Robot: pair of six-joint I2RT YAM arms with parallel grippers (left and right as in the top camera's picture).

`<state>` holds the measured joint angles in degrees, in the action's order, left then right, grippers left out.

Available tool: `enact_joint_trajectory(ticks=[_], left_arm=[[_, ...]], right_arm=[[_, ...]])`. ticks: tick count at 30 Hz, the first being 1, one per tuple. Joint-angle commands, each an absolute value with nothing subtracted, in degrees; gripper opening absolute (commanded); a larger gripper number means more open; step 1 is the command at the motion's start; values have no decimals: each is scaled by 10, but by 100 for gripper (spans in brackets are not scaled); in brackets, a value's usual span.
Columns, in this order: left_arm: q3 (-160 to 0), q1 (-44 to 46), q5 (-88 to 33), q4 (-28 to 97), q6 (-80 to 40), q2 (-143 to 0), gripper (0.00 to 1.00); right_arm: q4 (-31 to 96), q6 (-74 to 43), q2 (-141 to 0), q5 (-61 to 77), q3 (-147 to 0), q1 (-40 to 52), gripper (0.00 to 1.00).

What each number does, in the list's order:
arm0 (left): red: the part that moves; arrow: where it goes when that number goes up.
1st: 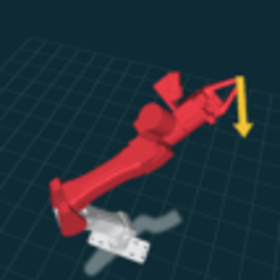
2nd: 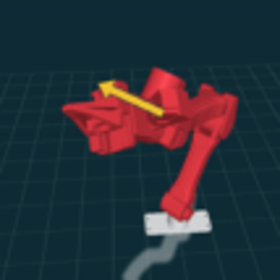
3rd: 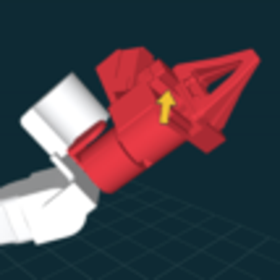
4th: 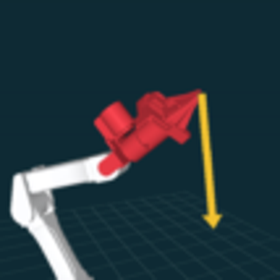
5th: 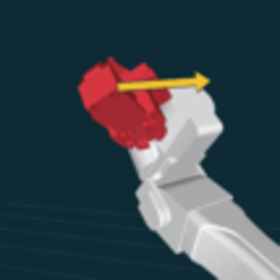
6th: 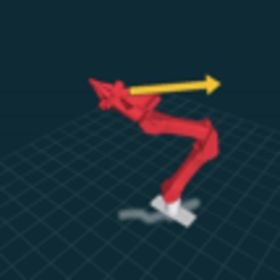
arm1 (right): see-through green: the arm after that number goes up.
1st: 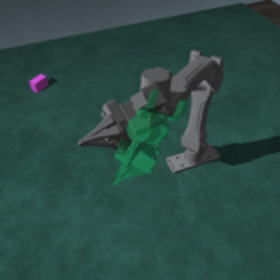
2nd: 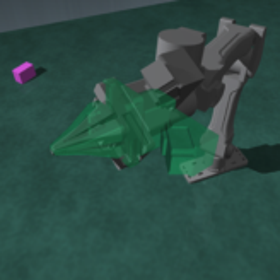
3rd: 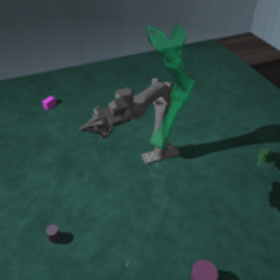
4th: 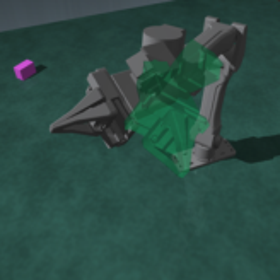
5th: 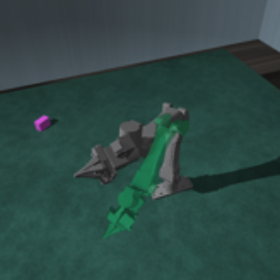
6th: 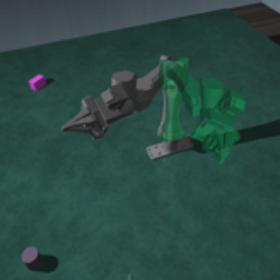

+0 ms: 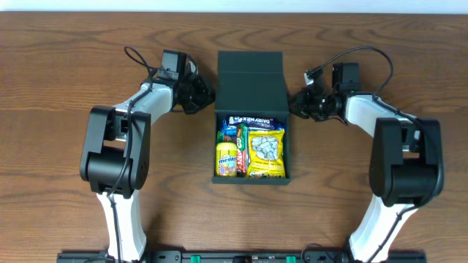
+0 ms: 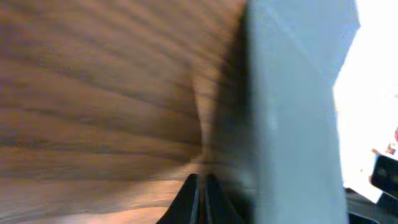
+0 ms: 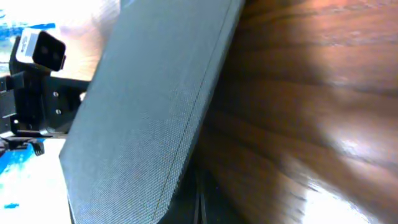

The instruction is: Pack container

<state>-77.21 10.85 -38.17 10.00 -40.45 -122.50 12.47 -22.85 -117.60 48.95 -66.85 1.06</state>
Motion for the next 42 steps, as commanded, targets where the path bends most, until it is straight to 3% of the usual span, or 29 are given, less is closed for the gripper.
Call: enact_joint_trajectory(ticks=[1,12,25,37,42], left_arm=[[-804,110,-431,98,-359,-1230,6],[-884,105,-476,185,-256,-1195,5],[-890,105,-411,328,-111,-1000,6],[-887,105,-341,462,-53,-862,6],[-827,105,-340,452,-64,-836,6]], right_arm=[[107,-236,-1181,542,-667,13,1],[81,-173,-1134,607,-677,-13,2],[118,-148,-910,607,-677,-13,2],[314,-79,-735,488,-677,-13,1],[417,-65,-723,398,-675,-13,1]])
